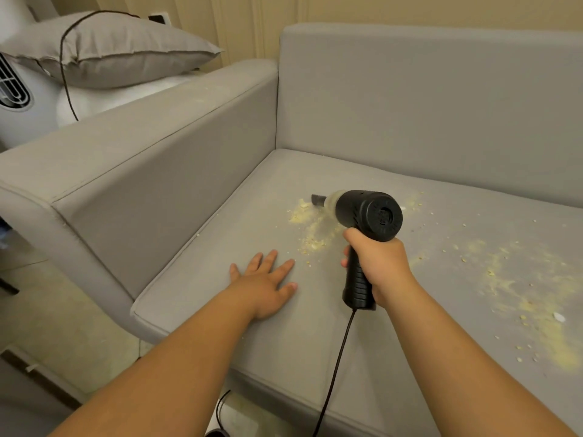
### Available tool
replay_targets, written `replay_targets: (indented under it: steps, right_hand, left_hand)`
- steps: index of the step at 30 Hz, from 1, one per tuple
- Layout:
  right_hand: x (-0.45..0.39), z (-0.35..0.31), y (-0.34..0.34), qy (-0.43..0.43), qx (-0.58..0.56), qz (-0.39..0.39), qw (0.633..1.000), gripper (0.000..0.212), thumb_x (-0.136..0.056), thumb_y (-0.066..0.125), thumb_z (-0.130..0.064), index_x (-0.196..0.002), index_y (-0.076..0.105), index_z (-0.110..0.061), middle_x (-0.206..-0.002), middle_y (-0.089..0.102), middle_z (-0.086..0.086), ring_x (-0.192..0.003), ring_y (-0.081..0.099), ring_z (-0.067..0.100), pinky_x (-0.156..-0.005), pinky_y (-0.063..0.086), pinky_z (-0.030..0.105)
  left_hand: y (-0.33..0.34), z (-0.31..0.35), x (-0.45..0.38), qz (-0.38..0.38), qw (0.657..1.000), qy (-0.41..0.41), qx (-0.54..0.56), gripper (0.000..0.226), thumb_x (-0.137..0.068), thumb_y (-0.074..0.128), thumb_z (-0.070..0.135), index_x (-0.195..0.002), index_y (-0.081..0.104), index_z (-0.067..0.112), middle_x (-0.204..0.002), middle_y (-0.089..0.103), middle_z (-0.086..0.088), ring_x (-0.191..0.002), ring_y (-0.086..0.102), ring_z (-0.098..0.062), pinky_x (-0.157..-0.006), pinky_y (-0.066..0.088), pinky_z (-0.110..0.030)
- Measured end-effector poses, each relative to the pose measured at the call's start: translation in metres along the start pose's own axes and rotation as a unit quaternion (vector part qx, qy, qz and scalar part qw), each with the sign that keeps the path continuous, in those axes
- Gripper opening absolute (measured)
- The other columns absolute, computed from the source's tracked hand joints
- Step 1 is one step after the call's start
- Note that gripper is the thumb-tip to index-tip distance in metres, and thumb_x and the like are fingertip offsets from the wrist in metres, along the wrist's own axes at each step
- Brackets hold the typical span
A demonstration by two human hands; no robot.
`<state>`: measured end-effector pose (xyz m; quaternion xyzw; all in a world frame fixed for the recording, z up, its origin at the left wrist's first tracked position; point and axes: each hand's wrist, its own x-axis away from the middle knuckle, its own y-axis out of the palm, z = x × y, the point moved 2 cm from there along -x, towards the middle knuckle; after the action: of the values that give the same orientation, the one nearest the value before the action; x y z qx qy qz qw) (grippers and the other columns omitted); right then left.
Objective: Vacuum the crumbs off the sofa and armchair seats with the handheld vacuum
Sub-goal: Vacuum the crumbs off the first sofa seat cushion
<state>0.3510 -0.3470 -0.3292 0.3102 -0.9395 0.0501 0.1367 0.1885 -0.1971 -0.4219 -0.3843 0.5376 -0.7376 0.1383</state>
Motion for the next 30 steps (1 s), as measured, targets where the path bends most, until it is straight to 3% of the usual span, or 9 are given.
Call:
replay_targets:
  steps: [14, 24, 30]
  right_hand:
    - [0.012, 0.006, -0.005, -0.003, 0.031, -0.032, 0.999, 0.005, -0.085, 0.074, -0.015, -0.087, 0.07, -0.012, -0.071, 0.07, 0.008, -0.058, 0.069, 0.018, -0.068, 0.057, 0.036]
    - [-0.024, -0.002, 0.009, -0.011, 0.027, -0.02, 0.999, 0.007, -0.085, 0.074, -0.016, -0.088, 0.069, -0.011, -0.074, 0.069, 0.009, -0.057, 0.068, 0.017, -0.067, 0.057, 0.035]
    - [-0.042, -0.011, 0.02, -0.027, 0.048, -0.022, 0.998, 0.005, -0.085, 0.073, -0.015, -0.085, 0.068, -0.013, -0.076, 0.068, 0.01, -0.059, 0.067, 0.019, -0.067, 0.058, 0.034]
  left_hand:
    - [-0.007, 0.011, -0.001, -0.012, 1.0, -0.013, 0.006, 0.063, -0.102, 0.015, 0.07, -0.159, -0.005, 0.054, -0.171, -0.019, 0.01, -0.158, -0.015, -0.021, -0.119, -0.004, -0.071]
    - [-0.009, 0.008, -0.01, 0.006, 1.0, -0.023, 0.001, 0.064, -0.101, 0.015, 0.07, -0.159, -0.008, 0.055, -0.171, -0.019, 0.011, -0.158, -0.016, -0.029, -0.121, -0.005, -0.068]
    - [-0.008, 0.011, -0.016, 0.006, 1.0, -0.015, 0.002, 0.063, -0.102, 0.014, 0.069, -0.159, -0.008, 0.053, -0.171, -0.019, 0.01, -0.158, -0.016, -0.026, -0.12, -0.005, -0.069]
